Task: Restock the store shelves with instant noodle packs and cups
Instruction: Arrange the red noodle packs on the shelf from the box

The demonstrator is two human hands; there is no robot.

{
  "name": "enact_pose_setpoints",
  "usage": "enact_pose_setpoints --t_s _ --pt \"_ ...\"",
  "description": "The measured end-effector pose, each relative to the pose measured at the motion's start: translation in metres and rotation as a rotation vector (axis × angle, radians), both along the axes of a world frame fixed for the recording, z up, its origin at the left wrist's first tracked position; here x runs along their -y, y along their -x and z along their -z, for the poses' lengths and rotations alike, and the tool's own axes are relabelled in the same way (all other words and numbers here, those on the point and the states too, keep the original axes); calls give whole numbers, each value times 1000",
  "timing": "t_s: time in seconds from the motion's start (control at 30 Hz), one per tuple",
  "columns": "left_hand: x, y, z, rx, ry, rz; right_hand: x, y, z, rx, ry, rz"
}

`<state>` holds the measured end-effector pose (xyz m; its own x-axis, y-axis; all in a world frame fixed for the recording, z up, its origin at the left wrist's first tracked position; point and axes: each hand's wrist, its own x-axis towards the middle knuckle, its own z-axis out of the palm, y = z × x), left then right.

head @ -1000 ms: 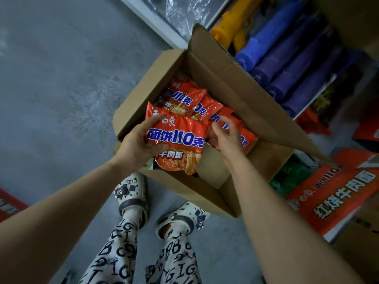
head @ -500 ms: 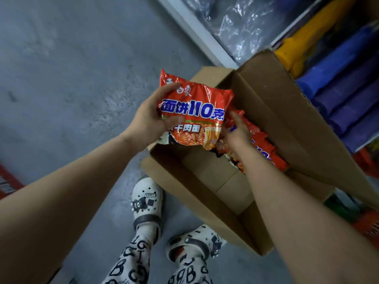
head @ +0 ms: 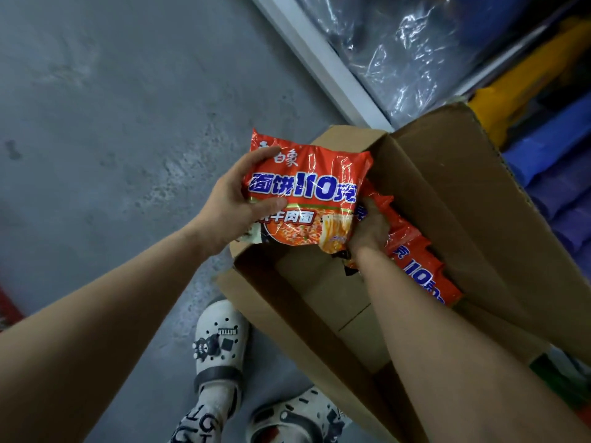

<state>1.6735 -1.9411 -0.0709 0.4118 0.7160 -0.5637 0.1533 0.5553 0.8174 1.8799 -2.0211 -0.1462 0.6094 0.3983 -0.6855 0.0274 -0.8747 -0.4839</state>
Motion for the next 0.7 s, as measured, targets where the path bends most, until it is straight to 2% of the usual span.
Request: enact_pose_setpoints --t_s 0.1,0.37,0.53,0.7 --pt "2 0 -3 -20 7 -16 -3 -8 -7 0 -36 34" --pt "30 1 -50 -64 67 -97 48 -27 -89 39 84 -63" --pt "53 1 -112 -54 117 -91 90 -30 -167 45 44 -3" --pt "65 -2 -189 -18 113 32 117 -29 -260 16 -23 66"
